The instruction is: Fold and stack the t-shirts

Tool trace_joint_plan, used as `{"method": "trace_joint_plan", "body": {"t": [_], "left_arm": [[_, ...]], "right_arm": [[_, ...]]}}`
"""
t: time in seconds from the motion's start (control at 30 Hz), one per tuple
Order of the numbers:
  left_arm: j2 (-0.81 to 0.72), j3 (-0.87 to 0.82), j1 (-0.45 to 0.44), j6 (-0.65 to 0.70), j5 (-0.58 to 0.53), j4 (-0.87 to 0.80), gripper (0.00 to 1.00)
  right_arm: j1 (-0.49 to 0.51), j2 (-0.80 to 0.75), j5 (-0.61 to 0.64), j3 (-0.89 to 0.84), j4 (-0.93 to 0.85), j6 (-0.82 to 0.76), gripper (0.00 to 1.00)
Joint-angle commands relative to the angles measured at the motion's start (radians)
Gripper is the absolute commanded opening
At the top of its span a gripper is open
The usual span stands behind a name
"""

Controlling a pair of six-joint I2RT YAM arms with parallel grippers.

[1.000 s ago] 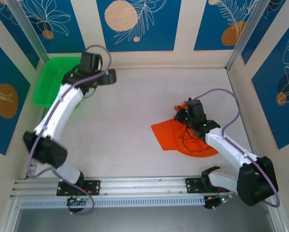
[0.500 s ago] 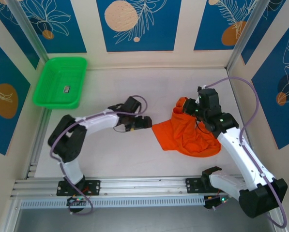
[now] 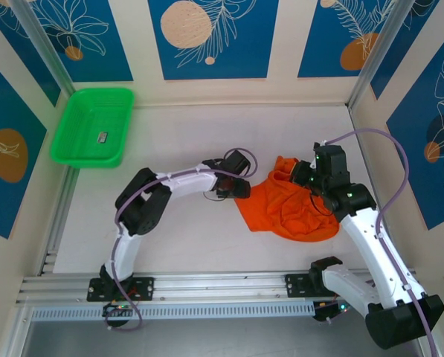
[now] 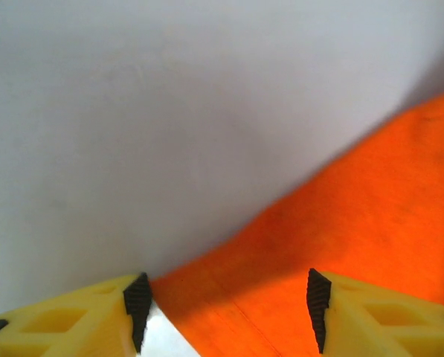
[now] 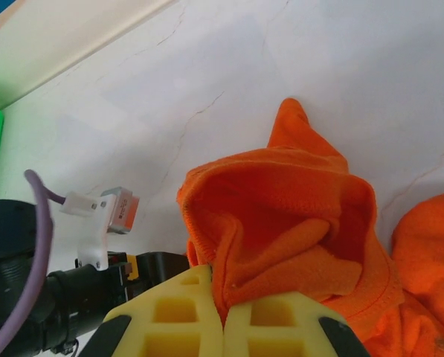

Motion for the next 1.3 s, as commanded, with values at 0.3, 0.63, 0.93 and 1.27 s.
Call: {"method": "trace_joint_plan", "body": {"t": [0.3, 0.63, 0.93, 1.27], "left_arm": [[0.109, 0.141, -0.043, 0.053, -0.154, -0.112, 0.07], [-0.338, 0.129, -0.017, 0.271, -0.365, -0.110, 0.00], [-0.761, 0.188, 0.099, 0.448, -0.405, -0.077, 0.00], [-0.914, 0.177, 0.107, 0.511, -0.437, -0.067, 0.00]], "right_arm": [[-0.042, -0.062, -0.052, 0.008, -0.043, -0.024, 0.00], [-0.055, -0.104, -0.065, 0.067, -0.085, -0.039, 0.00], [-0.086, -0.075, -0.178, 0.191, -0.044, -0.013, 0.06], [-0.091, -0.058, -0.288, 0.152, 0.033, 0.068, 0.06]]}}
